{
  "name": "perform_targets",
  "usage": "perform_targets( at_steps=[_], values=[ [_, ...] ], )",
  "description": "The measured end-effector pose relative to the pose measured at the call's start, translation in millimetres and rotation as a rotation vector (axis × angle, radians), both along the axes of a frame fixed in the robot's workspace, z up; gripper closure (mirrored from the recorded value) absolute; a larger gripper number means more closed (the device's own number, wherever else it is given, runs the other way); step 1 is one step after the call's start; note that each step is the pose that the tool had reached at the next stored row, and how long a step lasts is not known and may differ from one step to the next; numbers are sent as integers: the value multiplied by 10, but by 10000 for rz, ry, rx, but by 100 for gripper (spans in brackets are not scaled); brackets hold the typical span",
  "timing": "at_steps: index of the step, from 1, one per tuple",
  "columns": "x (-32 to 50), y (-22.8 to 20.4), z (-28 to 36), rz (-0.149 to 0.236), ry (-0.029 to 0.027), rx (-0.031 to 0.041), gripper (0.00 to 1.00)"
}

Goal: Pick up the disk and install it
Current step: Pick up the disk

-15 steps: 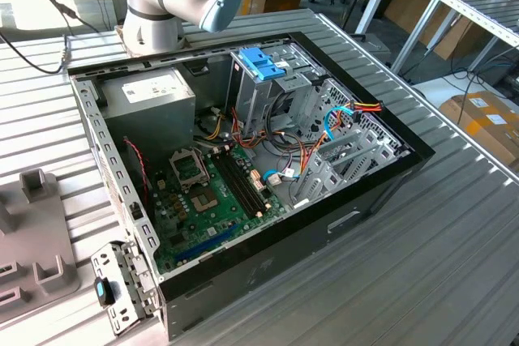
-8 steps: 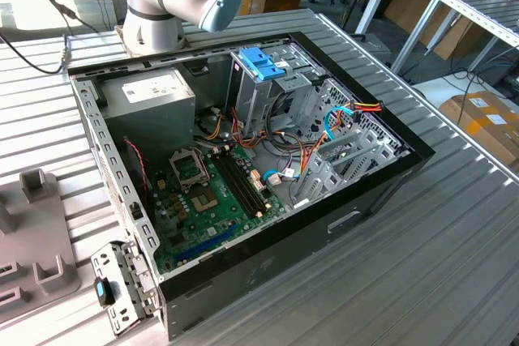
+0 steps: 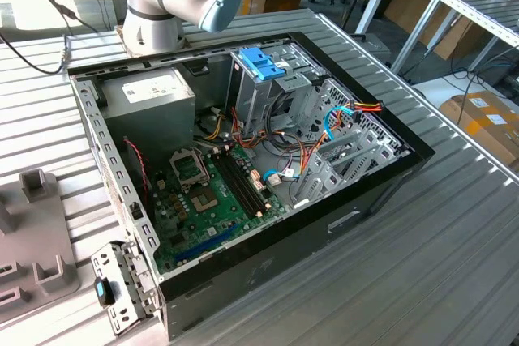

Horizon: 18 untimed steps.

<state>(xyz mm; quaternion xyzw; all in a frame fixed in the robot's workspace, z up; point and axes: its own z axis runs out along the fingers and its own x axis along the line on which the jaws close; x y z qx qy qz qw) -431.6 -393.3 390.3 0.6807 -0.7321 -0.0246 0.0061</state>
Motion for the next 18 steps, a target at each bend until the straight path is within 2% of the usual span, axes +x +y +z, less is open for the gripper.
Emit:
perform_targets(
  at_steps=[4,18],
  values=[
    [0,19,-7,0,0,0,52],
    [0,32,-32,0,0,0,52]
  ],
)
